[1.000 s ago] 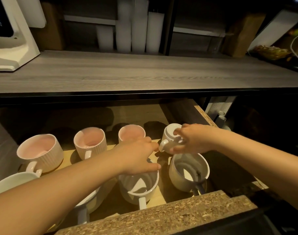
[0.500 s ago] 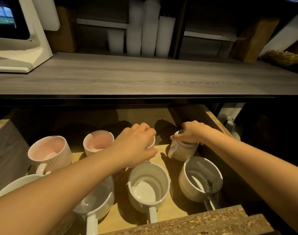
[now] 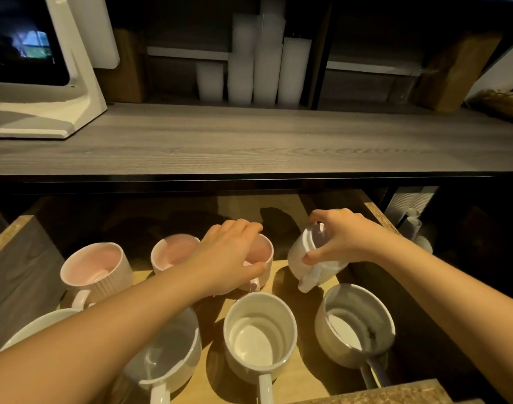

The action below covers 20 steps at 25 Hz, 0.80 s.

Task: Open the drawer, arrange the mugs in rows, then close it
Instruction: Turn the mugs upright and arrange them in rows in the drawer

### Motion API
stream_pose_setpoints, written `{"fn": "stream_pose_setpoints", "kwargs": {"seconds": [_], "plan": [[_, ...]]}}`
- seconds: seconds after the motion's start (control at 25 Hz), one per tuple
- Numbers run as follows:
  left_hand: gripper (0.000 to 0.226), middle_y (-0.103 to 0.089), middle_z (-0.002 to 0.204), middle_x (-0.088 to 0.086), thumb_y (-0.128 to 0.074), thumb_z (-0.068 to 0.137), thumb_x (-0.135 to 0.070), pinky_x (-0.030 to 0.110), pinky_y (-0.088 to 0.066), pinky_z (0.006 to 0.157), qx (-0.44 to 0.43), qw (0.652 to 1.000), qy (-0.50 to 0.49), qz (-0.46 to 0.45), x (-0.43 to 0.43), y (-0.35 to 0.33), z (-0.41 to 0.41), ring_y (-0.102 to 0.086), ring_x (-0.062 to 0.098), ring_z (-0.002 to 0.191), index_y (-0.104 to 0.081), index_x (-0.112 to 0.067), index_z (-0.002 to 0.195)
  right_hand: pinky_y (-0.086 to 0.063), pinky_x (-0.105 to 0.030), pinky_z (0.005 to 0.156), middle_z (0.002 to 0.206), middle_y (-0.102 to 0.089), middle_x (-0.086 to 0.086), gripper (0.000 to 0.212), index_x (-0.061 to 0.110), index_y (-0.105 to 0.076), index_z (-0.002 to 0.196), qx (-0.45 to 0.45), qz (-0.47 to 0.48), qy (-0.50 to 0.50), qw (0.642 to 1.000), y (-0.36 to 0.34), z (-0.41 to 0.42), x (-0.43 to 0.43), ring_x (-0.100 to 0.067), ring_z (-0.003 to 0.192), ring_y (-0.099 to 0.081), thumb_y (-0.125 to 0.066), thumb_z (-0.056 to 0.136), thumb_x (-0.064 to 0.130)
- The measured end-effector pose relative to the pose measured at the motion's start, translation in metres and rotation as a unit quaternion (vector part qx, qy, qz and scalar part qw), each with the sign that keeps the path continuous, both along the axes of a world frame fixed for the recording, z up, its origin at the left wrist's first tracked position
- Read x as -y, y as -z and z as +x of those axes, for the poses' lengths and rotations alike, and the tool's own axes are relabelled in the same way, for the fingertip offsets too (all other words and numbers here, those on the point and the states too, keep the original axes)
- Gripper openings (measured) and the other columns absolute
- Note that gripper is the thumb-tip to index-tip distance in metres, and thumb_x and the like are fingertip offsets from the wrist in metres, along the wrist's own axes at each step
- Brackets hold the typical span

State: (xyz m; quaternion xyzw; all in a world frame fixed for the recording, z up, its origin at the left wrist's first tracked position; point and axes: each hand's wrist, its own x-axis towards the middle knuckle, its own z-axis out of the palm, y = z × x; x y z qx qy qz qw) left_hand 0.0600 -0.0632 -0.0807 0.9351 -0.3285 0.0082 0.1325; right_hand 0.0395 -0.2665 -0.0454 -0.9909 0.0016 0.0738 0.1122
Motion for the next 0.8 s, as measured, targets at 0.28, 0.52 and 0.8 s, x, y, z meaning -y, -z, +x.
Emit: {"fn": "stream_pose_setpoints", "kwargs": {"seconds": [0.28,0.52,0.8], "plan": [[0.083,-0.033,0.146,-0.008,-0.065,0.078,-0.045,0.033,-0.035,0.107,-0.222,0.937,0.003,-0.271,-0.002,-0.01,0.006,-0.032,0.011,0.133,-0.018,-0.028,0.144,-0.057,-0.026,0.072,0.11,-0.055,0.006,0.054,0.031,-0.046,0.115,0.068,0.213,-0.09,0.97,-0.04,-0.016,-0.002,-0.014,0.096,-0.058,-0.076,0.07,0.032],[0.073,-0.055,0.121,-0.024,-0.072,0.06,-0.045,0.017,-0.048,0.091,-0.314,0.873,0.075,-0.365,-0.008,-0.019,0.011,-0.053,-0.003,0.114,-0.04,-0.041,0.125,-0.057,-0.027,0.082,0.113,-0.06,0.001,0.059,0.026,-0.053,0.111,0.061,0.383,-0.124,0.913,-0.037,-0.013,0.004,-0.013,0.104,-0.061,-0.075,0.057,0.036],[0.071,-0.058,0.114,-0.015,-0.084,0.054,-0.041,0.021,-0.054,0.081,-0.201,0.906,0.038,-0.371,-0.007,-0.019,0.004,-0.057,0.0,0.105,-0.048,-0.038,0.115,-0.052,-0.023,0.088,0.115,-0.056,0.013,0.055,0.03,-0.052,0.115,0.024,0.322,-0.176,0.93,-0.029,-0.008,0.002,-0.002,0.109,-0.055,-0.073,0.065,0.037]]}}
